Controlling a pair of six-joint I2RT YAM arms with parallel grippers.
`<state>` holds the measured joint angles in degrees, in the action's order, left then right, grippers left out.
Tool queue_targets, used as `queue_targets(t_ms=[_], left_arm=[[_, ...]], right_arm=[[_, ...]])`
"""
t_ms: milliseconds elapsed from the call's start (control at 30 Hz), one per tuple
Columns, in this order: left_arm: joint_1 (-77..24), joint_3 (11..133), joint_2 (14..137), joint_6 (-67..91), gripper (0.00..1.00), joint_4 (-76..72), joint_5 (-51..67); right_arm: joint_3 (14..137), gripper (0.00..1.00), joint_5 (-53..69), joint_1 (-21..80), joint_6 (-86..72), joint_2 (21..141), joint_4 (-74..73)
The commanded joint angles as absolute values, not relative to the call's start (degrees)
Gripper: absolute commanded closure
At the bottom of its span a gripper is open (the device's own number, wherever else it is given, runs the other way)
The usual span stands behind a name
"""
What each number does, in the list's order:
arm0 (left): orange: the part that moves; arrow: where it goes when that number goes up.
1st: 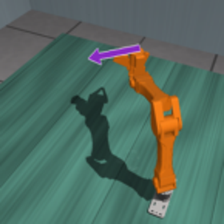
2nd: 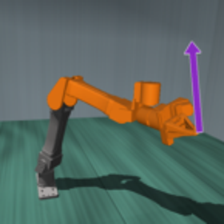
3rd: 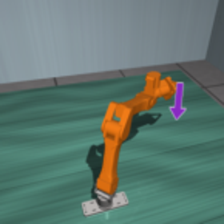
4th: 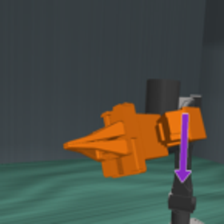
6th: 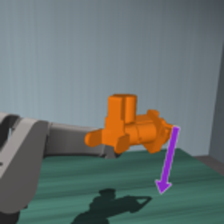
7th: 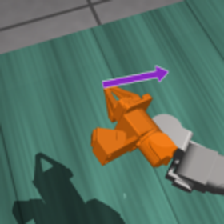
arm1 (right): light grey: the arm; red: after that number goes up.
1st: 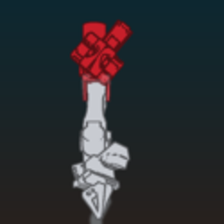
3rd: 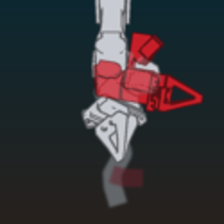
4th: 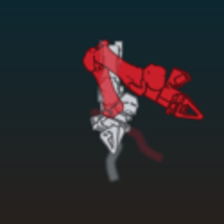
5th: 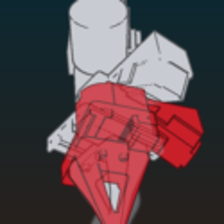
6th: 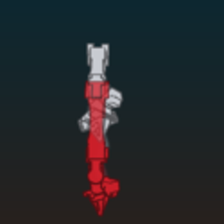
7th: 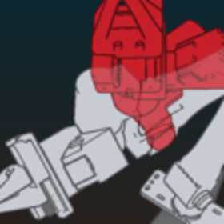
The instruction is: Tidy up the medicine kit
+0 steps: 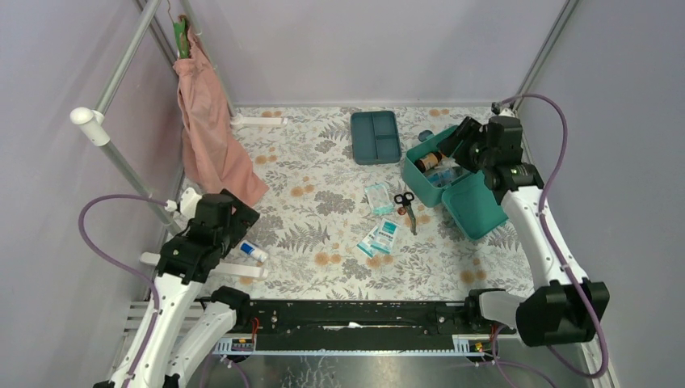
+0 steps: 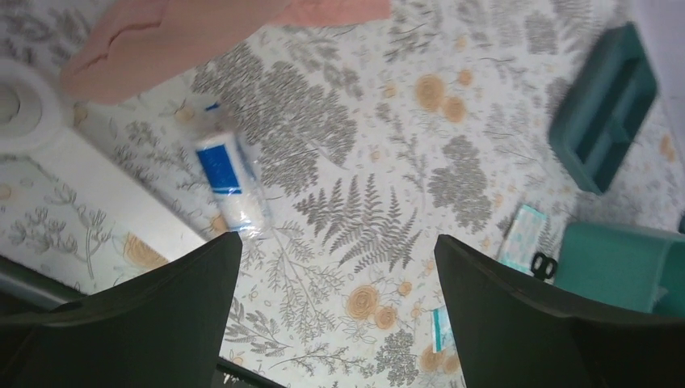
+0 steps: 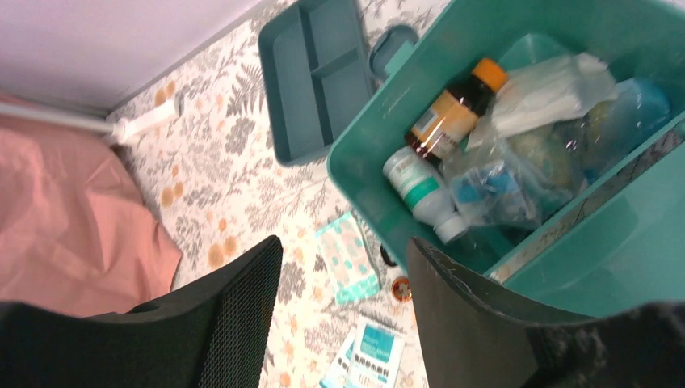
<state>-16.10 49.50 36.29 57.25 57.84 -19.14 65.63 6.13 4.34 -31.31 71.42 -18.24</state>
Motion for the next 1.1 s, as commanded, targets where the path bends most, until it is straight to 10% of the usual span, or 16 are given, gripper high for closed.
queue_targets(t_ms=[0, 600, 1067], left_arm=[[-16.4, 45.3, 38.5, 67.6, 0.03, 61.1, -22.3], [-16.5, 36.8, 54.2, 71.3, 0.07, 52.1, -27.6], [-26.7, 43.1, 44.0, 77.6, 0.12, 65.5, -35.2]], right_arm=[[62.0, 0.35, 14.3, 4.7, -29.9, 66.8, -21.3], [53.9, 0.37, 19.4, 6.9, -29.1, 56.4, -25.3], [51.6, 0.37, 19.6, 6.8, -29.8, 55.7, -24.0]])
